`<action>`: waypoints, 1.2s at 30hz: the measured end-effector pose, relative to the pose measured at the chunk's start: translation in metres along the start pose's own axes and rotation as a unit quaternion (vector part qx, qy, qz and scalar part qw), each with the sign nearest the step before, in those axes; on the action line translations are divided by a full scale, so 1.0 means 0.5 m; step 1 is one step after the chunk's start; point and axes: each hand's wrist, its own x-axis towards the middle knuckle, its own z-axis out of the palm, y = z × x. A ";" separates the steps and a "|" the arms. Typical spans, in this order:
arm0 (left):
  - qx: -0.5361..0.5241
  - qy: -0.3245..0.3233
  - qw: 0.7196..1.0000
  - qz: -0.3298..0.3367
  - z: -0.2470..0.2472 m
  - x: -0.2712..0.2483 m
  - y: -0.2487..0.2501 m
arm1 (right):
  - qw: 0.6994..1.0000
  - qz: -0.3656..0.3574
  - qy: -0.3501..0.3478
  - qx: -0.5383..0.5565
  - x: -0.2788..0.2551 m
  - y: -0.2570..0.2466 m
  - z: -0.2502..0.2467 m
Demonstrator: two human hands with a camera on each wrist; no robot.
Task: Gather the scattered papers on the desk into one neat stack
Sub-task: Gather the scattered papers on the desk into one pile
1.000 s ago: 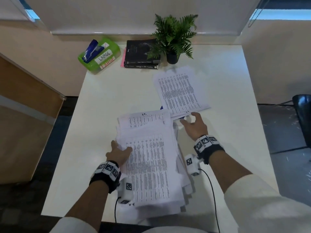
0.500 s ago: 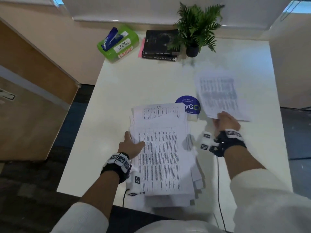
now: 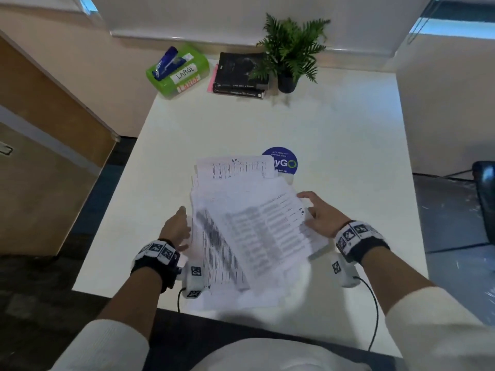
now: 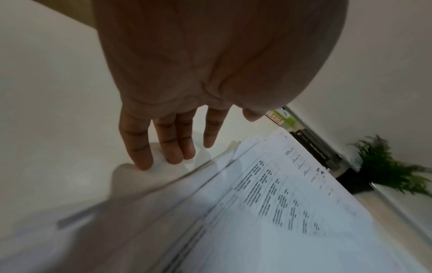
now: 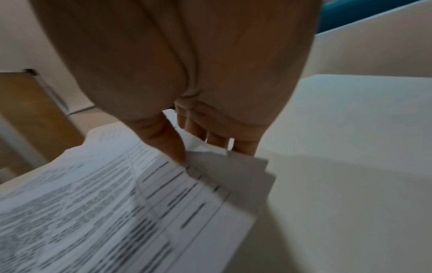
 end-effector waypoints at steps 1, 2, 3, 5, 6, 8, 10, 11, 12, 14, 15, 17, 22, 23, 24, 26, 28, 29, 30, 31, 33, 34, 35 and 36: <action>0.009 -0.002 1.000 0.000 -0.005 -0.003 -0.007 | 0.998 -0.009 -0.005 -0.067 0.005 -0.014 0.007; 0.016 0.005 1.000 0.005 -0.009 -0.005 -0.012 | 0.994 -0.020 0.005 -0.110 0.013 -0.029 0.014; 0.030 0.014 0.999 0.007 -0.013 -0.004 -0.019 | 0.990 -0.028 0.017 -0.138 0.022 -0.047 0.021; 0.044 0.009 0.999 0.008 -0.015 -0.012 -0.024 | 0.979 -0.062 0.024 -0.191 0.045 -0.091 0.040; 0.048 0.000 0.999 0.012 -0.016 -0.014 -0.027 | 0.972 -0.079 0.022 -0.222 0.060 -0.116 0.053; 0.054 -0.016 0.998 0.017 -0.016 -0.020 -0.025 | 0.942 -0.117 0.019 -0.314 0.089 -0.170 0.083; 0.086 -0.017 0.996 0.033 -0.014 -0.022 -0.020 | 0.904 -0.151 0.037 -0.398 0.122 -0.218 0.119; 0.117 -0.010 0.992 0.044 -0.013 -0.020 -0.017 | 0.891 -0.166 0.061 -0.417 0.134 -0.240 0.133; 0.152 0.001 0.987 0.058 -0.012 -0.019 -0.015 | 0.884 -0.179 0.093 -0.421 0.144 -0.259 0.143; 0.193 0.016 0.978 0.080 -0.012 -0.016 -0.013 | 0.892 -0.155 0.151 -0.396 0.161 -0.274 0.151; 0.201 0.020 0.975 0.087 -0.011 -0.013 -0.013 | 0.905 -0.118 0.173 -0.369 0.162 -0.269 0.147; 0.208 0.030 0.974 0.080 -0.007 -0.009 -0.009 | 0.937 0.003 0.209 -0.281 0.150 -0.231 0.134; 0.239 0.023 0.970 0.026 0.052 -0.013 0.012 | 0.953 0.242 0.144 -0.110 0.066 -0.102 0.157; 0.255 0.015 0.967 0.023 0.069 -0.018 0.019 | 0.958 0.231 0.141 -0.093 0.056 -0.095 0.175; 0.262 0.006 0.965 0.023 0.084 -0.024 0.028 | 0.962 0.223 0.139 -0.080 0.053 -0.095 0.193; 0.255 -0.016 0.967 0.020 0.107 -0.026 0.042 | 0.961 0.227 0.141 -0.074 0.055 -0.105 0.222; 0.232 -0.022 0.972 0.021 0.114 -0.020 0.050 | 0.961 0.231 0.146 -0.039 0.059 -0.111 0.224; 0.225 -0.016 0.974 0.019 0.112 -0.018 0.051 | 0.963 0.228 0.145 -0.015 0.058 -0.107 0.219; 0.222 -0.003 0.975 0.019 0.107 -0.013 0.050 | 0.964 0.227 0.139 -0.007 0.056 -0.101 0.211; 0.234 0.015 0.972 0.015 0.101 -0.010 0.048 | 0.963 0.234 0.135 -0.020 0.053 -0.093 0.202; 0.266 0.044 0.963 -0.003 0.095 -0.013 0.045 | 0.952 0.265 0.139 -0.062 0.043 -0.084 0.193; 0.271 0.043 0.962 -0.006 0.096 -0.017 0.042 | 0.949 0.274 0.143 -0.069 0.038 -0.085 0.196; 0.271 0.031 0.962 -0.005 0.101 -0.020 0.041 | 0.950 0.271 0.141 -0.066 0.035 -0.089 0.205; 0.270 0.013 0.963 -0.003 0.106 -0.022 0.039 | 0.953 0.263 0.133 -0.064 0.029 -0.097 0.215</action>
